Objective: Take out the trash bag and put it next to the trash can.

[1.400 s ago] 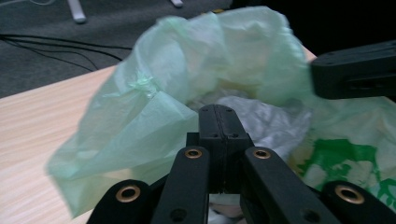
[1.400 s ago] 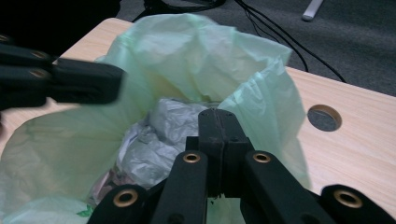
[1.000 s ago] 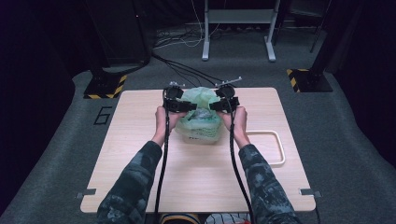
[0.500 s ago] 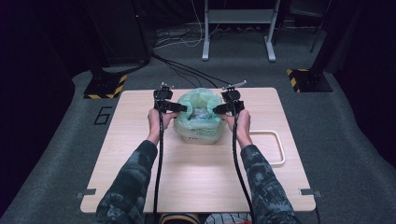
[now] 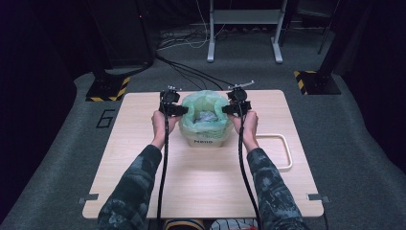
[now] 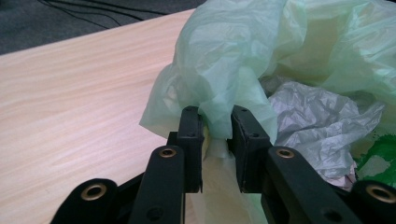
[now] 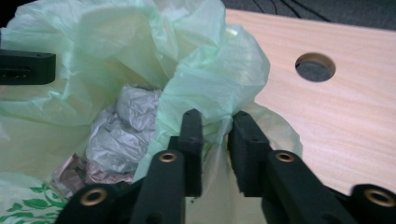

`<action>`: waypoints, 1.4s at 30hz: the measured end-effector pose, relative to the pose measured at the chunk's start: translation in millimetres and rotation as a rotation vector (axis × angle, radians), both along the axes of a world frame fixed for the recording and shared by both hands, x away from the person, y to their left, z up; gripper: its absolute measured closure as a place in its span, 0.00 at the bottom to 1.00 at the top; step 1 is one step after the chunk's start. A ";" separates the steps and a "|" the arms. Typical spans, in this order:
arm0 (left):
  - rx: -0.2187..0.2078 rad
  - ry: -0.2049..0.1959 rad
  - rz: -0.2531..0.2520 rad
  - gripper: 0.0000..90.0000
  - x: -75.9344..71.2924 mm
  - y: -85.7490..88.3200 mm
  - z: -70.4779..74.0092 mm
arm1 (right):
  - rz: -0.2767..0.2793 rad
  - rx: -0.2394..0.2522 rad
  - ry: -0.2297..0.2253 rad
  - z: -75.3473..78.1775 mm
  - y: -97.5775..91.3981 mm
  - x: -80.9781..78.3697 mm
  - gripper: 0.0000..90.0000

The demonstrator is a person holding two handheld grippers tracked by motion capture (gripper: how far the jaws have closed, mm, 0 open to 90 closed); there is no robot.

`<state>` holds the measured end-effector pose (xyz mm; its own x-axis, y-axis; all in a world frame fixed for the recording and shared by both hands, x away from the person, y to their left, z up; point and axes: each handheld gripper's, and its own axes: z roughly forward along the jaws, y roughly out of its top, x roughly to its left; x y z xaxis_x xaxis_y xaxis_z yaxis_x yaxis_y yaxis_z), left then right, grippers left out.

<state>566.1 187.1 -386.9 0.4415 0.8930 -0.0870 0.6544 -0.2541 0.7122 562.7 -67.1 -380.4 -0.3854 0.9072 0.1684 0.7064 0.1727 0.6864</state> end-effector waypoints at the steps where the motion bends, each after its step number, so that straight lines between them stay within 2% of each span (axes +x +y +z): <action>1: 0.001 -0.012 0.002 0.86 -0.9 0.2 1.6 | -0.003 0.001 -0.004 1.4 0.0 -0.5 0.89; 6: 0.025 -0.075 0.004 0.93 -6.2 -4.5 11.1 | 0.008 0.000 -0.041 10.4 -0.1 -4.1 0.97; 8: 0.022 -0.083 -0.008 0.94 -7.8 -6.3 14.8 | 0.014 0.014 -0.048 13.9 0.7 -4.9 0.98; 9: -0.004 -0.085 -0.017 0.94 -8.7 -7.5 18.4 | 0.017 0.022 -0.046 15.6 1.1 -5.4 0.98; 11: -0.023 -0.092 -0.035 0.94 -10.3 -9.6 23.4 | 0.028 0.024 -0.057 21.0 4.4 -6.6 0.99; 14: -0.072 -0.091 -0.090 0.94 -13.4 -16.5 29.3 | 0.048 0.024 -0.073 27.8 10.8 -8.4 1.00; 18: -0.148 -0.054 -0.187 0.91 -15.8 -26.1 27.5 | 0.066 0.032 -0.074 32.1 19.4 -8.6 1.00; 19: -0.181 -0.031 -0.232 0.88 -16.0 -30.4 25.9 | 0.071 0.035 -0.074 32.4 21.3 -8.2 1.00; 21: -0.214 -0.007 -0.279 0.80 -16.3 -34.7 24.8 | 0.079 0.034 -0.072 33.1 27.1 -7.3 1.00; 23: -0.222 0.008 -0.306 0.71 -17.2 -39.3 24.1 | 0.085 0.031 -0.076 33.4 30.4 -6.6 1.00; 25: -0.243 0.028 -0.359 0.65 -18.3 -43.3 23.5 | 0.088 0.032 -0.076 33.5 32.8 -5.8 1.00; 27: -0.251 0.038 -0.397 0.53 -20.0 -47.9 24.0 | 0.087 0.033 -0.074 33.8 36.4 -3.5 1.00; 28: -0.241 0.035 -0.412 0.51 -21.0 -50.2 24.4 | 0.087 0.034 -0.076 34.0 37.4 -2.9 1.00; 30: -0.233 0.035 -0.434 0.40 -22.4 -53.3 25.3 | 0.093 0.029 -0.074 34.6 39.4 -1.3 1.00; 31: -0.231 0.032 -0.450 0.37 -23.9 -56.2 25.6 | 0.090 0.043 -0.069 35.1 40.5 -1.0 1.00; 34: -0.160 0.013 -0.462 0.33 -27.2 -63.6 23.8 | 0.094 0.077 -0.061 37.0 42.8 0.2 1.00; 36: -0.130 0.000 -0.464 0.40 -28.7 -66.5 21.1 | 0.104 0.091 -0.056 37.6 43.0 -0.4 1.00; 37: -0.092 -0.008 -0.452 0.45 -29.0 -67.8 19.1 | 0.106 0.096 -0.053 37.9 42.9 -1.0 1.00; 38: -0.075 -0.010 -0.446 0.55 -28.9 -68.3 17.5 | 0.110 0.106 -0.051 37.9 42.1 -1.7 1.00; 40: -0.060 -0.013 -0.420 0.73 -27.7 -67.7 14.2 | 0.111 0.136 -0.036 37.0 38.7 -2.2 1.00; 42: -0.051 -0.017 -0.401 0.83 -26.6 -66.5 13.0 | 0.116 0.143 -0.031 36.8 35.4 -3.1 1.00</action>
